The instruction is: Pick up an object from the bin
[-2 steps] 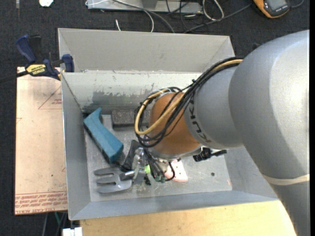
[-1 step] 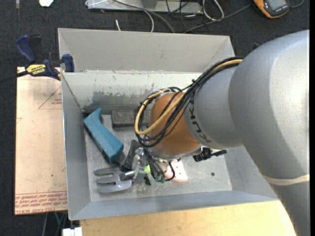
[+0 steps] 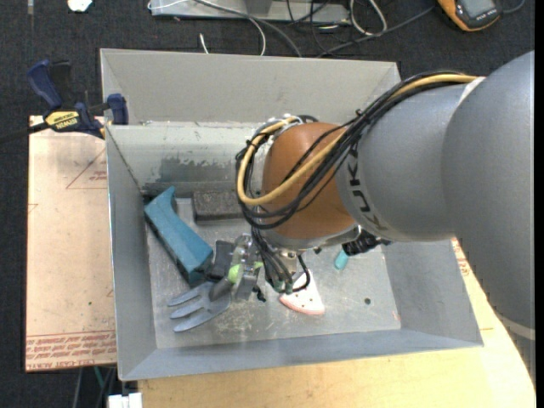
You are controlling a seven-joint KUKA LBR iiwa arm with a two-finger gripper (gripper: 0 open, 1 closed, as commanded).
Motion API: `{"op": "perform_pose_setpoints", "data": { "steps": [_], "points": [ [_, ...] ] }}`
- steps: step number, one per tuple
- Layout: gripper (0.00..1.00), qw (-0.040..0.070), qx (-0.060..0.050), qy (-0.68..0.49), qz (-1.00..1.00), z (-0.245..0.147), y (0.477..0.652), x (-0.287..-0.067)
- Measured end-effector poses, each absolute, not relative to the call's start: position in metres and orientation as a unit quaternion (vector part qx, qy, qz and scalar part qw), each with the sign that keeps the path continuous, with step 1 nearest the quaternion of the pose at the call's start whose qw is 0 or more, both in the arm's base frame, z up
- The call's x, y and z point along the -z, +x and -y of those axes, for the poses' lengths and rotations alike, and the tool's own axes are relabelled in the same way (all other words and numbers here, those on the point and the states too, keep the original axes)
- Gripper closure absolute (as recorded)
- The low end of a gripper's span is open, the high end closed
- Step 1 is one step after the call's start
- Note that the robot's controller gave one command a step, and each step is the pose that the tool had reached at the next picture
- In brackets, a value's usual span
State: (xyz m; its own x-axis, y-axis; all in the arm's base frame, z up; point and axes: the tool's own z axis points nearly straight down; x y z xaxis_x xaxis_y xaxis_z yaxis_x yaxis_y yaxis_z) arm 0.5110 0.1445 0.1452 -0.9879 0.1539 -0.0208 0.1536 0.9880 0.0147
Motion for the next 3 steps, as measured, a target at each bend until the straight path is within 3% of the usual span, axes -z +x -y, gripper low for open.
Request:
{"op": "perform_pose_setpoints", "data": {
  "steps": [1, 2, 3],
  "points": [
    [1.00, 0.012, -0.007, 0.075, -0.997, -0.151, 0.509, -0.107],
    [1.00, 0.010, -0.006, 0.071, -0.997, -0.152, 0.506, -0.167],
    [1.00, 0.016, -0.008, 0.025, -1.000, -0.149, 0.537, -0.149]
  ]
}}
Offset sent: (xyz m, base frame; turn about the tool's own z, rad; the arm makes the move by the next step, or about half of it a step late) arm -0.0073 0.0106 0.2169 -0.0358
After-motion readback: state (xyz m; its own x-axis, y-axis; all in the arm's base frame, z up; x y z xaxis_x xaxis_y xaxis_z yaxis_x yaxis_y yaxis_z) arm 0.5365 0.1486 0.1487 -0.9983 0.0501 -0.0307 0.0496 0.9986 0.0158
